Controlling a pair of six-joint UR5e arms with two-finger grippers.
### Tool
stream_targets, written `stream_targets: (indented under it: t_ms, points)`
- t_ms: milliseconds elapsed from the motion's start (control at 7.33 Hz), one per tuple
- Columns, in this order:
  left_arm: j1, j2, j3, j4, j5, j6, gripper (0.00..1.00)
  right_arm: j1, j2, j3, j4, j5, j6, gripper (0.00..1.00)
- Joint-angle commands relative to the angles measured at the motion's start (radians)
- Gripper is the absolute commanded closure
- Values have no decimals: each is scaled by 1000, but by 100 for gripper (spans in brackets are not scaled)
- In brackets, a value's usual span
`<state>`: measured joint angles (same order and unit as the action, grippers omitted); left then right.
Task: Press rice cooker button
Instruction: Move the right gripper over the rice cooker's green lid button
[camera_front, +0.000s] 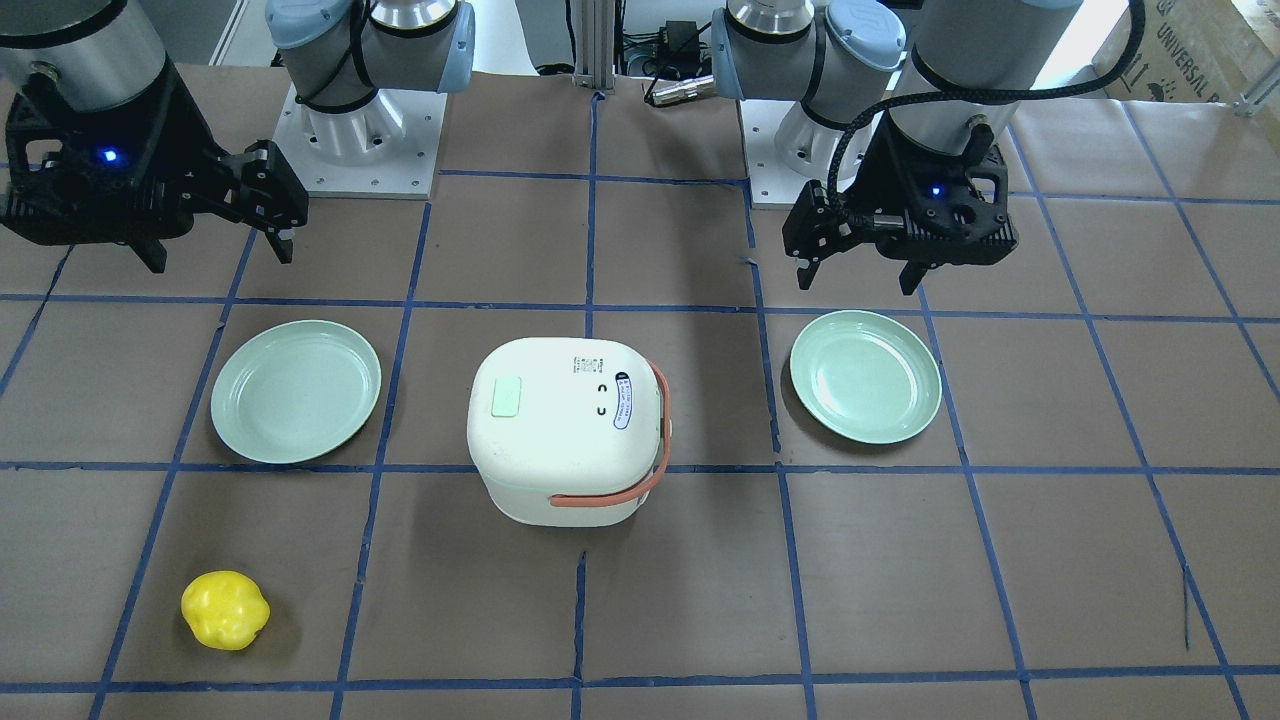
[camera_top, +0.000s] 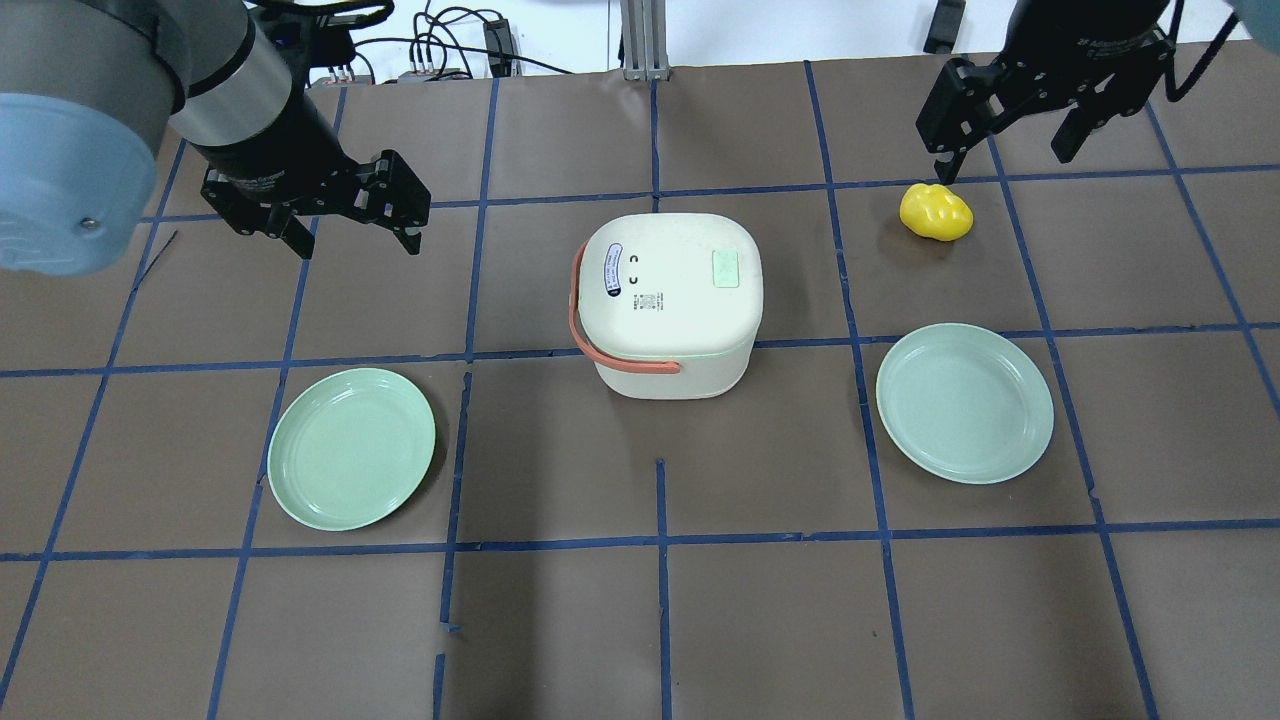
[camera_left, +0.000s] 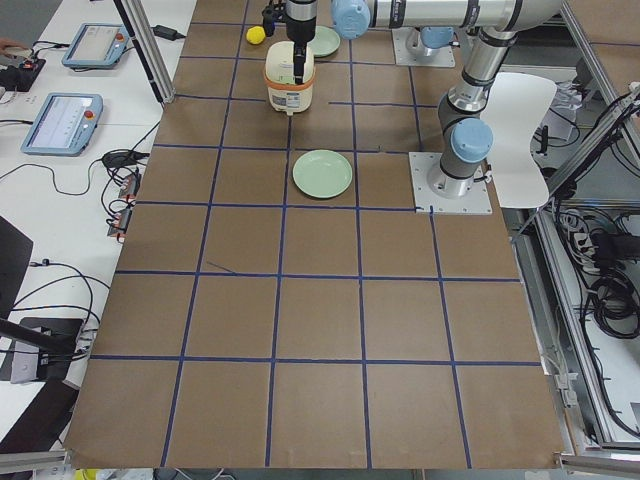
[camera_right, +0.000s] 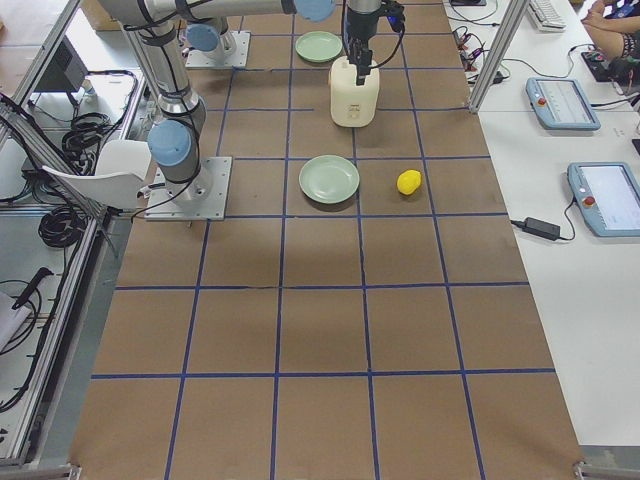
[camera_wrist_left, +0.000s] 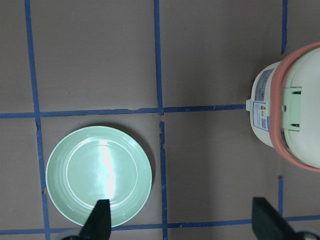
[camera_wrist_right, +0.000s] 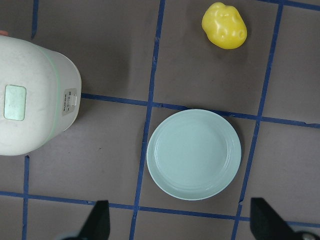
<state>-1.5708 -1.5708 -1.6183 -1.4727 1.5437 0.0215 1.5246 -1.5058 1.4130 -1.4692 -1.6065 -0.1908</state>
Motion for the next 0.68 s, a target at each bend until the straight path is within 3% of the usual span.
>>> stream_targets:
  t_ms: [0,545]
  points:
    - [0,0,0,0,1,0,0,0,-2,13,62,0,1,0]
    - [0,0,0,0,1,0,0,2,-5,20,47,0,4,1]
